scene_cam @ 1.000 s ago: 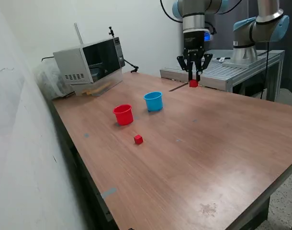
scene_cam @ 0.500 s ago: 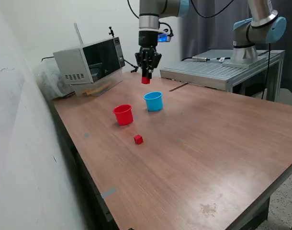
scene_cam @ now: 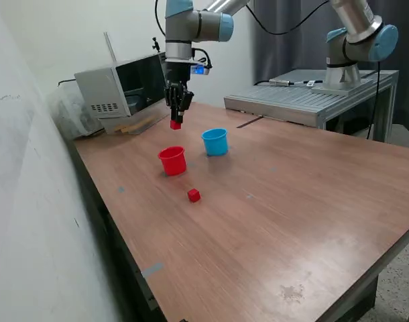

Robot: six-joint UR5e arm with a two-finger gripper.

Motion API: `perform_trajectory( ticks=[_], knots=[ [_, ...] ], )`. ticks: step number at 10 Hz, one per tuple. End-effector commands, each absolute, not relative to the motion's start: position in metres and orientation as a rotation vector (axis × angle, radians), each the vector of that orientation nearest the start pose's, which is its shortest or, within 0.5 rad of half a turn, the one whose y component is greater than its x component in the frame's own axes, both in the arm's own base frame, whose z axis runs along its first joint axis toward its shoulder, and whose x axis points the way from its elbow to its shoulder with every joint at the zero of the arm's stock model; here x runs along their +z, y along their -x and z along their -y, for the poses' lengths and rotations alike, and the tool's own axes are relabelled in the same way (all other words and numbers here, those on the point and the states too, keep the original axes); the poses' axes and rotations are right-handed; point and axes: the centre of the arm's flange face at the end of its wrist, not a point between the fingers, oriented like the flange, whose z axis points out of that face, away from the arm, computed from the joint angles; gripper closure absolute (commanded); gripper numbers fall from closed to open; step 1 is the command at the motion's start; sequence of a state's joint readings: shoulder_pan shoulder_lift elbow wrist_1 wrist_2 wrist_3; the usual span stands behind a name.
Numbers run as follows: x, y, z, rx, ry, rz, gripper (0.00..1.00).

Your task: Place red objects in the red bin, and blue objects in the blue bin.

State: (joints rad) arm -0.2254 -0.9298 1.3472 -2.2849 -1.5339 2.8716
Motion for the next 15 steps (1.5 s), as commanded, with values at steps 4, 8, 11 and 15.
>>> perform_trajectory(
  ticks=[4, 8, 11, 15],
  knots=[
    [0.24, 0.773, -0.049, 0.363, 2.36, -2.283, 1.0],
    [0.231, 0.771, -0.058, 0.345, 2.342, -2.291, 1.0],
    [0.23, 0.769, -0.068, 0.345, 2.326, -2.307, 1.0],
    [0.231, 0.769, -0.072, 0.353, 2.322, -2.313, 0.0]
  ],
)
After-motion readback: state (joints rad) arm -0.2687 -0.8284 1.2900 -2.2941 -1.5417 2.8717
